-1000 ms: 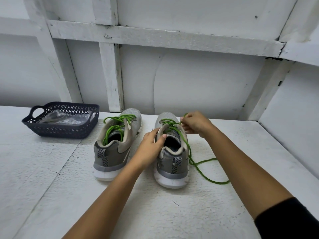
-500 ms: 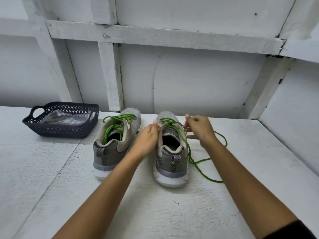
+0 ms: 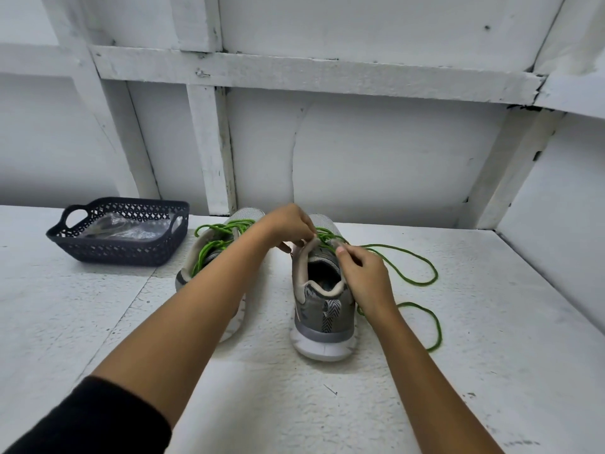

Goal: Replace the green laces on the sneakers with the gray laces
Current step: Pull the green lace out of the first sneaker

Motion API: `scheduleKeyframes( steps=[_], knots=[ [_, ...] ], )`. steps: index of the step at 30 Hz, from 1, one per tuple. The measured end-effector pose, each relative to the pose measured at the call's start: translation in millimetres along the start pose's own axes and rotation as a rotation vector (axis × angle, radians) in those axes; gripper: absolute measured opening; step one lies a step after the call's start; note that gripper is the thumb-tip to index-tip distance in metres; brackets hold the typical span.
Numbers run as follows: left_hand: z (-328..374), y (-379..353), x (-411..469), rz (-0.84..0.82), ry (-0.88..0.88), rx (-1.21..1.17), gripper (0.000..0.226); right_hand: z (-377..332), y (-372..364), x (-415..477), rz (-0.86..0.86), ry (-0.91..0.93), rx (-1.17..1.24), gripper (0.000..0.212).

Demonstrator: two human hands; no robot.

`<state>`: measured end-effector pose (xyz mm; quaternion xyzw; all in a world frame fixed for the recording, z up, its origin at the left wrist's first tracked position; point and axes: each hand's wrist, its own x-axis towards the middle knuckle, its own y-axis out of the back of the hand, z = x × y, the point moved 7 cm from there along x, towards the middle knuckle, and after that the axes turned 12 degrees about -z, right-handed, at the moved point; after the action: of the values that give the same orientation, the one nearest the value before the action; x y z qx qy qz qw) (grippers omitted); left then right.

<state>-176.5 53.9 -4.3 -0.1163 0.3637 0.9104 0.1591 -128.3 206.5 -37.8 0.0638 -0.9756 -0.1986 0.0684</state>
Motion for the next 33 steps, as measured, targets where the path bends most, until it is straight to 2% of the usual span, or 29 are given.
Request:
scheduleKeyframes(
  steps=[8, 13, 17, 19, 23, 25, 27, 29, 31, 33],
  knots=[
    [-1.5, 1.0, 17.2, -0.035, 0.084, -0.006, 0.014, 2.7, 2.6, -1.0, 0.014, -0.002, -0.024, 0.024],
    [7.0, 5.6, 32.9, 0.045, 0.085, 0.064, 0.020, 4.1, 2.9, -0.9, 0.026, -0.006, -0.033, 0.023],
    [15.7, 4.3, 33.8, 0.120, -0.039, -0.115, 0.007, 3.1, 2.7, -2.2, 0.016, -0.011, -0.027, 0.019],
    [11.2, 3.5, 30.6, 0.123, -0.044, -0.170, 0.012, 1.6, 2.7, -3.2, 0.011, -0.007, -0.030, 0.019],
    [1.3, 16.1, 13.8, 0.132, 0.028, -0.018, 0.020, 1.5, 3.1, -3.4, 0.015, -0.010, -0.029, 0.020],
    [-2.0, 15.7, 5.4, 0.059, 0.021, 0.010, 0.020, 1.7, 2.9, -3.1, 0.017, -0.008, -0.026, 0.021],
    [-4.7, 8.2, 0.1, -0.008, 0.007, 0.019, 0.014, 2.2, 2.8, -2.8, 0.022, -0.009, -0.020, 0.022],
    [-5.0, 4.3, -1.2, 0.028, -0.013, 0.025, 0.008, 2.5, 2.8, -2.6, 0.028, -0.012, -0.010, 0.023],
    [-6.9, 1.9, 1.0, 0.058, -0.015, -0.024, 0.010, 2.9, 3.0, -2.5, 0.033, -0.014, -0.006, 0.024],
    [-12.0, 0.7, 4.8, 0.059, 0.022, -0.245, 0.022, 3.0, 3.0, -2.8, 0.032, -0.015, -0.006, 0.025]
  ],
)
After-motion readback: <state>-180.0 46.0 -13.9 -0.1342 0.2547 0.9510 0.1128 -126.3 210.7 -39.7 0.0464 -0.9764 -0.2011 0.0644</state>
